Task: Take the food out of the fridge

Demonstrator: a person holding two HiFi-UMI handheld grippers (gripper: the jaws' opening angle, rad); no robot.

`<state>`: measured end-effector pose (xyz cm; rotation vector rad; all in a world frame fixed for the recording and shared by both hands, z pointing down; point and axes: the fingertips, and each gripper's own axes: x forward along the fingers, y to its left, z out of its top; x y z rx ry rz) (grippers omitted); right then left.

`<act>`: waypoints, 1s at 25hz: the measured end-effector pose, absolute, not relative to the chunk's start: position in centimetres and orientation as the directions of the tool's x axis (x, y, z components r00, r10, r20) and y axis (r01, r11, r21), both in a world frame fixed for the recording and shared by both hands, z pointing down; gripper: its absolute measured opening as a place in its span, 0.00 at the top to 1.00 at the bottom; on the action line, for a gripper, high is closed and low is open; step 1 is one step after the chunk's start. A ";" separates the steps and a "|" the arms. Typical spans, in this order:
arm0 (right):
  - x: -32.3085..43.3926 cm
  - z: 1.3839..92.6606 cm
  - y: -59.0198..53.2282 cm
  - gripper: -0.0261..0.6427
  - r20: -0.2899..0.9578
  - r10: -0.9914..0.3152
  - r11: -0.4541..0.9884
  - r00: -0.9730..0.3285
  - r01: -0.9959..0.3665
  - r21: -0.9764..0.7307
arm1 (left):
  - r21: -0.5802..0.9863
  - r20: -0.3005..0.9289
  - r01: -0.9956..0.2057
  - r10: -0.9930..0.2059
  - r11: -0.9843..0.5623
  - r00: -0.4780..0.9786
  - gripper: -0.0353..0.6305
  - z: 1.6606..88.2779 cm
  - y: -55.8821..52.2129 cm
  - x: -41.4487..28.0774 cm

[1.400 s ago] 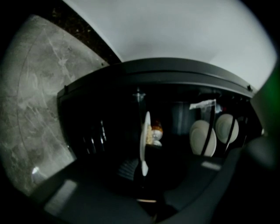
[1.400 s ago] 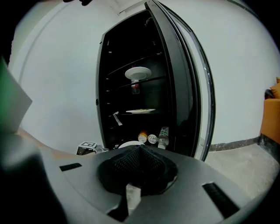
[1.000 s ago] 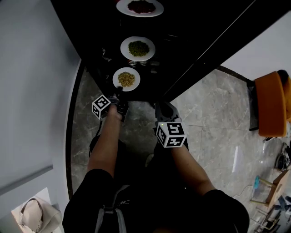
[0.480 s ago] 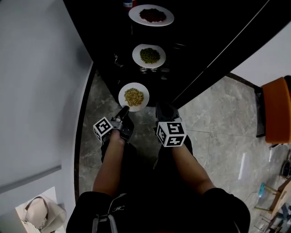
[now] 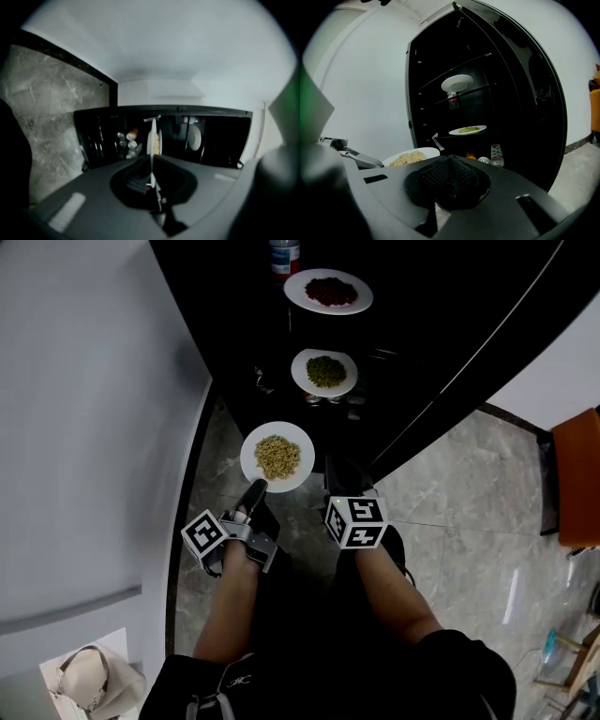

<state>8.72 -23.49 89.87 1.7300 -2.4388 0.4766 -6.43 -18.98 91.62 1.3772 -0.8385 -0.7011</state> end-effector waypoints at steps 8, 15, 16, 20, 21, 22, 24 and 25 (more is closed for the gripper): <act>7.2 83.7 -23.2 0.96 0.298 -0.878 0.314 -0.373 -0.922 -0.228 | 0.994 0.109 -0.039 -0.818 0.106 0.565 0.93 84.0 -17.4 -6.1; 7.6 69.8 -21.5 0.96 0.325 -0.880 0.284 -0.346 -0.933 -0.223 | 0.983 0.165 -0.031 -0.813 0.179 0.558 0.93 70.9 -14.7 -7.9; 7.5 67.6 -21.2 0.96 0.330 -0.879 0.285 -0.346 -0.933 -0.217 | 0.984 0.163 -0.033 -0.817 0.174 0.553 0.93 68.4 -14.6 -8.2; 7.7 58.3 -19.9 0.96 0.342 -0.874 0.292 -0.346 -0.935 -0.201 | 0.987 0.151 -0.035 -0.821 0.158 0.551 0.93 58.4 -13.6 -8.6; 7.8 55.9 -19.6 0.96 0.341 -0.875 0.290 -0.343 -0.936 -0.198 | 0.988 0.145 -0.032 -0.820 0.153 0.554 0.93 55.9 -13.4 -8.5; 7.9 53.6 -19.3 0.96 0.338 -0.878 0.287 -0.340 -0.937 -0.197 | 0.989 0.138 -0.030 -0.819 0.147 0.557 0.93 53.4 -13.3 -8.4; 8.4 49.2 -18.7 0.96 0.331 -0.883 0.280 -0.333 -0.939 -0.197 | 0.991 0.125 -0.032 -0.818 0.129 0.562 0.93 48.8 -12.9 -8.2; 8.7 47.3 -18.3 0.96 0.327 -0.886 0.278 -0.330 -0.940 -0.197 | 0.992 0.119 -0.038 -0.817 0.118 0.565 0.93 46.7 -12.7 -8.1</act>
